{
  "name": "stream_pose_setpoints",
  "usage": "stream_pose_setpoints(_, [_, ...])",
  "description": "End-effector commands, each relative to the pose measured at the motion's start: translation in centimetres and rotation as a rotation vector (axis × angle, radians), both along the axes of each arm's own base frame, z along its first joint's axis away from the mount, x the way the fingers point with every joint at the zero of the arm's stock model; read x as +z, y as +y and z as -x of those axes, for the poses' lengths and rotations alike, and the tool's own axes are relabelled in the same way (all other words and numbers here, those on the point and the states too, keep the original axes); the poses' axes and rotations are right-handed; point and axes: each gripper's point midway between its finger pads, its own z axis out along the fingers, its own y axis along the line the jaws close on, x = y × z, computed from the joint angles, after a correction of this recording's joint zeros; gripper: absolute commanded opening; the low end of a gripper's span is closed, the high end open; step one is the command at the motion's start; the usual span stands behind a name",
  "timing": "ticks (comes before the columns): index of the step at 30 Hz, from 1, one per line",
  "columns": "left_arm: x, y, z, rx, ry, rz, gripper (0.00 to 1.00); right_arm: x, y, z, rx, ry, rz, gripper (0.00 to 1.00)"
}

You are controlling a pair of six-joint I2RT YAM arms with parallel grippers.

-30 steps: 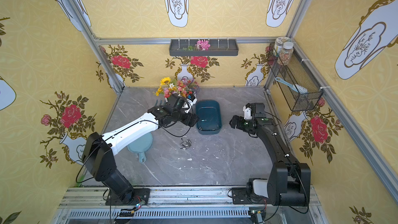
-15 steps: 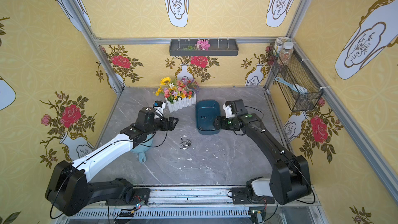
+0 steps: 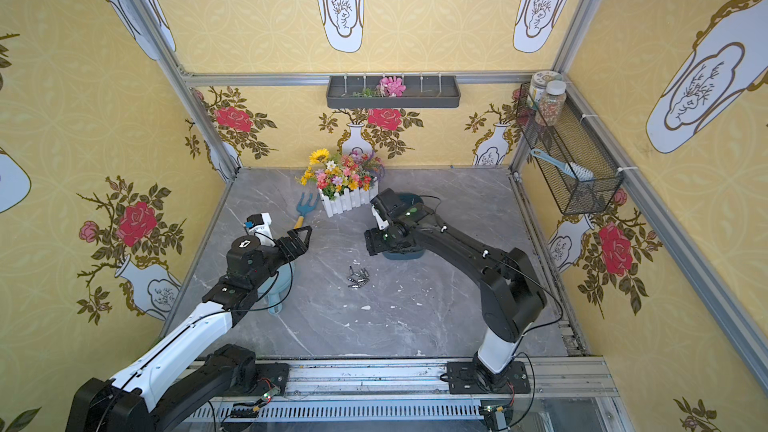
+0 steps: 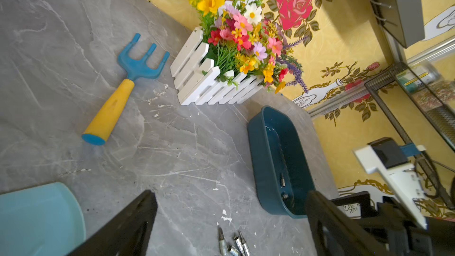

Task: Put the bit on the desktop into the storage box
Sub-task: Pick up the screwdriver bit from the center of the board.

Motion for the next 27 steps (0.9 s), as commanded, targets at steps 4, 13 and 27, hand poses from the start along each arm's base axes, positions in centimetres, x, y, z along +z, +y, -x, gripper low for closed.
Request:
stream_pose_setpoints(4, [-0.1,2.1,0.0,0.119,-0.017,0.053,1.0,-2.4,3.0,0.1,0.067,0.026,0.102,0.75])
stream_pose_setpoints(13, [-1.6,3.1,0.3,0.168,0.013,0.063,1.0,-5.7,7.3,0.2,0.14,0.079,0.15,0.63])
stream_pose_setpoints(27, [-2.2,3.4,0.3,0.175,0.027,0.066,1.0,-9.0,8.8,1.0,0.159,0.138,0.194,0.4])
